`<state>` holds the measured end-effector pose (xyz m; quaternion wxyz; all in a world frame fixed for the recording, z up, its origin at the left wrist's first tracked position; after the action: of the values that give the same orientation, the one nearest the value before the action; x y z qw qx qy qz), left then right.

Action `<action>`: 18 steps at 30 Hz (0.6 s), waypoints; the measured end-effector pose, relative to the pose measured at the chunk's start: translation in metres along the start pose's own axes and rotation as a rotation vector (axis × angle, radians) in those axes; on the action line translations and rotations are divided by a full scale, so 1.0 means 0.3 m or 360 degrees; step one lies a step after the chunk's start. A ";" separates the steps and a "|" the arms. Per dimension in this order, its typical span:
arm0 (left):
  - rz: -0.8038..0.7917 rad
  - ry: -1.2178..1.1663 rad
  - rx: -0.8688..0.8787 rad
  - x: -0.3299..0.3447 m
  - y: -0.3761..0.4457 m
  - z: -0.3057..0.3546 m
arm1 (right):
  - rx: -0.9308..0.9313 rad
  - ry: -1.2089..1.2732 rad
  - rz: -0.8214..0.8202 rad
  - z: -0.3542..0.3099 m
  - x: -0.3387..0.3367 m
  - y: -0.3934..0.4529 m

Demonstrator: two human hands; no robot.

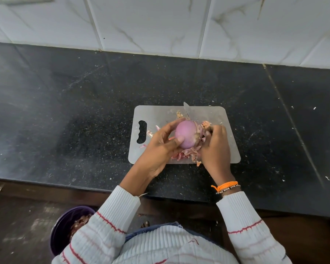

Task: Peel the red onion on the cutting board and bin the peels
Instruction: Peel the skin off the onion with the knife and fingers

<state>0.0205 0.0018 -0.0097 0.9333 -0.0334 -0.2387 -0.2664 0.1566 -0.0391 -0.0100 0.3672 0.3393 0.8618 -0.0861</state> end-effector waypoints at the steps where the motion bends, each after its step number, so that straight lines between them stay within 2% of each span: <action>1: 0.0008 -0.0008 0.0001 -0.003 0.002 0.002 | 0.0048 -0.0001 -0.0036 0.020 0.001 0.005; 5: 0.0044 -0.0004 0.0007 -0.006 0.004 0.006 | 0.0101 0.0106 -0.0071 0.027 -0.024 0.016; 12: 0.0122 0.0076 0.0029 -0.010 0.003 0.009 | -0.0092 0.0641 -0.0027 -0.097 -0.077 -0.030; 18: 0.0110 0.0255 0.0115 -0.011 -0.002 0.027 | -0.0180 0.0624 0.0007 -0.114 -0.077 -0.042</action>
<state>0.0143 0.0044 -0.0043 0.9585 0.0136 -0.1716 -0.2271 0.1403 -0.0470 0.0292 0.2111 0.3301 0.9195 0.0310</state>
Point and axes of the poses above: each hand's wrist, its own y-axis towards the middle knuckle, its own x-axis out of the palm, z = x × y, the point moved 5 cm from there along y, towards the middle knuckle, and after that the axes turned 11 degrees about x, right-handed, at the moved point
